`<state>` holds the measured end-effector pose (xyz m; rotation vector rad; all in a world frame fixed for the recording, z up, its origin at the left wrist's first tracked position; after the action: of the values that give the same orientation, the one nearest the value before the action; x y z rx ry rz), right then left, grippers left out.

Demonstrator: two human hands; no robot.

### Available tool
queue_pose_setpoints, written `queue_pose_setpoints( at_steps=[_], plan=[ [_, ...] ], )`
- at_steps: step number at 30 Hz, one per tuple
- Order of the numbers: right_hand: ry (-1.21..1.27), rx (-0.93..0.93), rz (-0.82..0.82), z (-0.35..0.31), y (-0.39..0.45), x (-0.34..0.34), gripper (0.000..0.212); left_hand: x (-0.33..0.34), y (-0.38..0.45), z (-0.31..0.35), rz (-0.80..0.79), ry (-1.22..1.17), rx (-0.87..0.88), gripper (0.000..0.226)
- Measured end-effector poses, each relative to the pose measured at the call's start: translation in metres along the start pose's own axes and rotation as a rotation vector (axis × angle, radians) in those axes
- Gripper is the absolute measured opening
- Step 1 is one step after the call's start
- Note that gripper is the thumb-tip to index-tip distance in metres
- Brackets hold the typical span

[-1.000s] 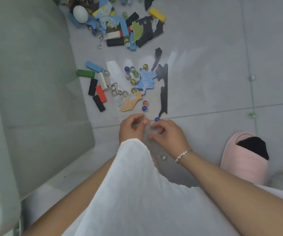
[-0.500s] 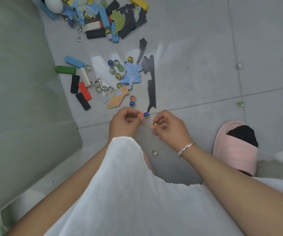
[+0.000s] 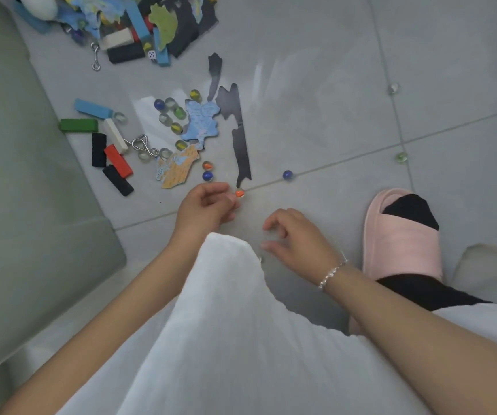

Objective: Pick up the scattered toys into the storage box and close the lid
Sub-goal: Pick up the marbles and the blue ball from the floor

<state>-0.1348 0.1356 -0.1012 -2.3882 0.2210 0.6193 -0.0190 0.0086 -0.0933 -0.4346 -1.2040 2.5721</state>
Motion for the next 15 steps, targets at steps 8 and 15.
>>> queue_pose_setpoints(
  at_steps=[8, 15],
  plan=[
    [-0.221, -0.032, -0.084, 0.004, -0.018, 0.018, 0.039, 0.003, -0.01, -0.002, 0.137, 0.118, 0.148, 0.014],
    [-0.093, 0.039, 0.072, -0.003, -0.007, 0.017, 0.014, -0.011, -0.013, -0.006, 0.169, 0.152, 0.134, 0.012]
  ],
)
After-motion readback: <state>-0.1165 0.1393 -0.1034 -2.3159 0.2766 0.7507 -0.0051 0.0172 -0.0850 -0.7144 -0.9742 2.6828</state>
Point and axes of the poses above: each hand's wrist, its own y-axis towards the middle knuckle, its own x-axis out of the palm, z = x × y, the point moved 1 cm from there along y, towards the middle knuckle, and after that the axes turned 5 degrees about z, right-handed, at the moved point
